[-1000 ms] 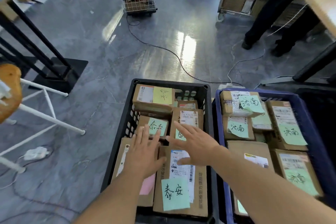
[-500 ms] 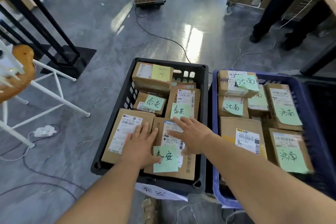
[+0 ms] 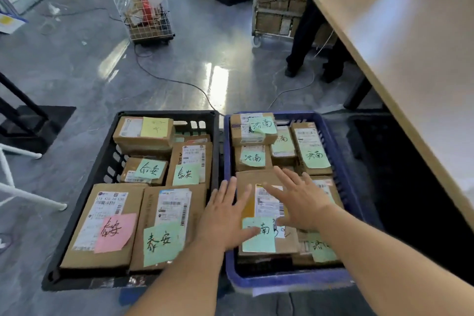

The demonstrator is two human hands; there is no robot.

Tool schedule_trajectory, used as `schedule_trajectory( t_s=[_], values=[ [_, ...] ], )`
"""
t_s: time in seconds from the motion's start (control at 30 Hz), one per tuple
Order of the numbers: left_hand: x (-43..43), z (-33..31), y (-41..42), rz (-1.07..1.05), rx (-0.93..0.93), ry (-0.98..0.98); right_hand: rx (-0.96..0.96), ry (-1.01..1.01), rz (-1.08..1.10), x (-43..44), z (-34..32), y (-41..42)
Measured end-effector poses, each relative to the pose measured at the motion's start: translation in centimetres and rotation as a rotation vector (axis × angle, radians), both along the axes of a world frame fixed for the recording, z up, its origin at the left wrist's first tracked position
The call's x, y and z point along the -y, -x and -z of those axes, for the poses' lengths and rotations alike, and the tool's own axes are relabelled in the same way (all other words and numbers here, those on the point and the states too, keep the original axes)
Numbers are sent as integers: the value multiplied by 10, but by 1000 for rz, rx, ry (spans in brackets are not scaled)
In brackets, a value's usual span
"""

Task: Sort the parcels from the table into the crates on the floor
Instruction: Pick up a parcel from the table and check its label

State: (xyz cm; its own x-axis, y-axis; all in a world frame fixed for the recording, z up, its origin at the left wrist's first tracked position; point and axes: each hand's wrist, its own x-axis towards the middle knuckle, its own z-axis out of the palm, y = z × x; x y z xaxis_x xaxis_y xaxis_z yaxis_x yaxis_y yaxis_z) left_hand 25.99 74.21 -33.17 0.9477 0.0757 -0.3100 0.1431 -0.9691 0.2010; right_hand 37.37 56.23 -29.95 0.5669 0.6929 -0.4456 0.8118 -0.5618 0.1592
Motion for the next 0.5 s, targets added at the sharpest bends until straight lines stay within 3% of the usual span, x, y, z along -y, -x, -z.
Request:
schedule_trajectory(
  t_s=[0.27, 0.5],
  values=[
    [64, 29, -30, 88, -122, -15, -200, 98, 249, 97, 33, -11],
    [74, 22, -44, 72, -224, -88, -351, 185, 302, 116, 37, -21]
  ],
)
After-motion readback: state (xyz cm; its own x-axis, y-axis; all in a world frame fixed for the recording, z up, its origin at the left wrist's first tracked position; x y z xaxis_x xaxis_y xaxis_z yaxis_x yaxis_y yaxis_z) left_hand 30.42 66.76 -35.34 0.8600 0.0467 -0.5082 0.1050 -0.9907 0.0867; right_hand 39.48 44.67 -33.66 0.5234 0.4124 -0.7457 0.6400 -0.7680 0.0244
